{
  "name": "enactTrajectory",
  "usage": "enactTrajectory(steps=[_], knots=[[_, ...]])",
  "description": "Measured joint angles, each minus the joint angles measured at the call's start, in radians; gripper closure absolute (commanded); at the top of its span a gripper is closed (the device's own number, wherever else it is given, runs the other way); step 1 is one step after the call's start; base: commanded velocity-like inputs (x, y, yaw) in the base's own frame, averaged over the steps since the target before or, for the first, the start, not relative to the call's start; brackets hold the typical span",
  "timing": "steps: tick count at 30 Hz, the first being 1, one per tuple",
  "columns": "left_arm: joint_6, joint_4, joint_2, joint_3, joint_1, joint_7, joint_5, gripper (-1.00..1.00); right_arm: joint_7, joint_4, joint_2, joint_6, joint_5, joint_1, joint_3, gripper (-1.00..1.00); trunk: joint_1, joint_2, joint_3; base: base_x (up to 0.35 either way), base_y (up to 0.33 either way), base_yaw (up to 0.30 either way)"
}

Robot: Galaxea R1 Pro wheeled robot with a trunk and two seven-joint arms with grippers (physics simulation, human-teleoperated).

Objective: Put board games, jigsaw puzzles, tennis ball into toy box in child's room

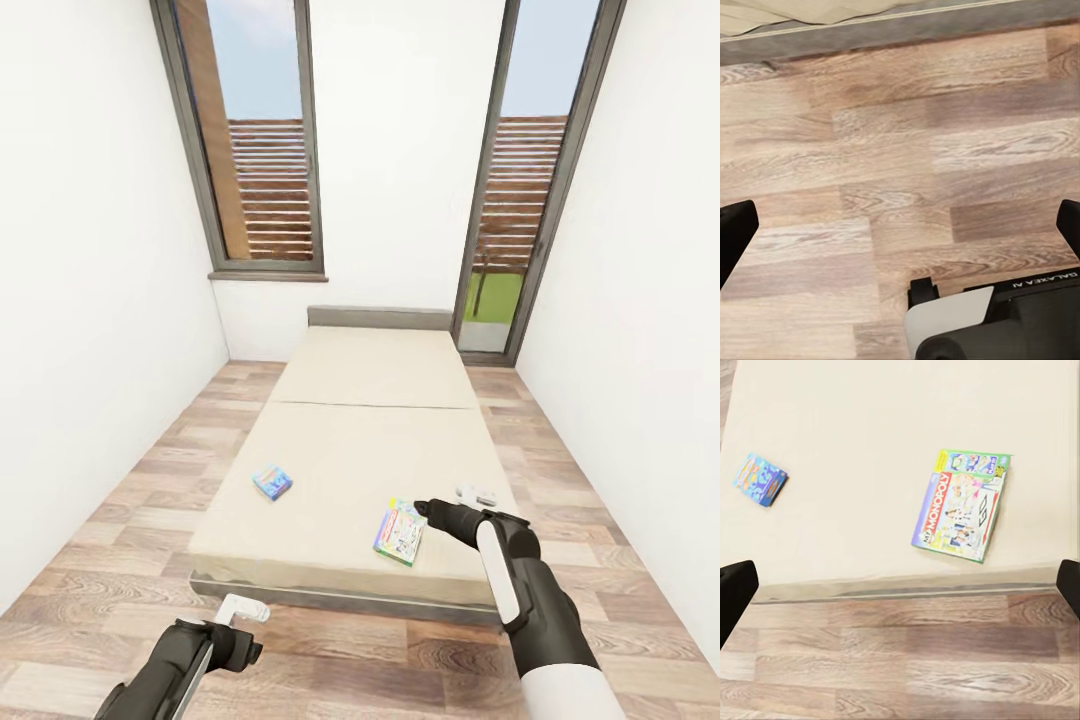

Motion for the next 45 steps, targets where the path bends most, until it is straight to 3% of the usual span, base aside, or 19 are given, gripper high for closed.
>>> enactTrajectory(steps=[5, 8, 13, 15, 30, 45], knots=[[-0.001, 0.000, -0.003, -0.001, 0.000, 0.005, -0.002, -1.00, -0.042, 0.003, 0.000, -0.017, 0.009, 0.000, -0.004, -1.00, 0.000, 0.000, 0.000, 0.000, 0.000, 0.000], [-0.001, 0.001, -0.004, -0.001, 0.000, 0.007, -0.003, -1.00, -0.133, 0.014, 0.006, -0.019, 0.011, -0.001, 0.001, -1.00, 0.000, 0.000, 0.000, 0.000, 0.000, 0.000], [-0.002, 0.005, -0.005, -0.001, 0.000, 0.008, -0.002, -1.00, -0.397, 0.066, 0.011, -0.022, 0.000, -0.010, 0.003, -1.00, 0.000, 0.000, 0.000, 0.000, 0.000, 0.000], [-0.003, 0.006, -0.005, -0.002, 0.000, 0.008, -0.002, -1.00, -0.436, 0.074, 0.006, -0.021, -0.006, -0.012, -0.001, -1.00, 0.000, 0.000, 0.000, 0.000, 0.000, 0.000], [-0.008, 0.008, -0.004, -0.001, 0.000, 0.009, -0.003, -1.00, -0.369, 0.080, 0.001, -0.021, -0.030, -0.012, -0.005, -1.00, 0.000, 0.000, 0.000, 0.127, 0.000, 0.000], [-0.013, 0.009, -0.006, -0.002, 0.000, 0.009, -0.006, -1.00, -0.364, 0.084, 0.002, -0.022, -0.032, -0.012, -0.007, -1.00, 0.000, 0.000, -0.008, 0.065, -0.038, -0.056]])
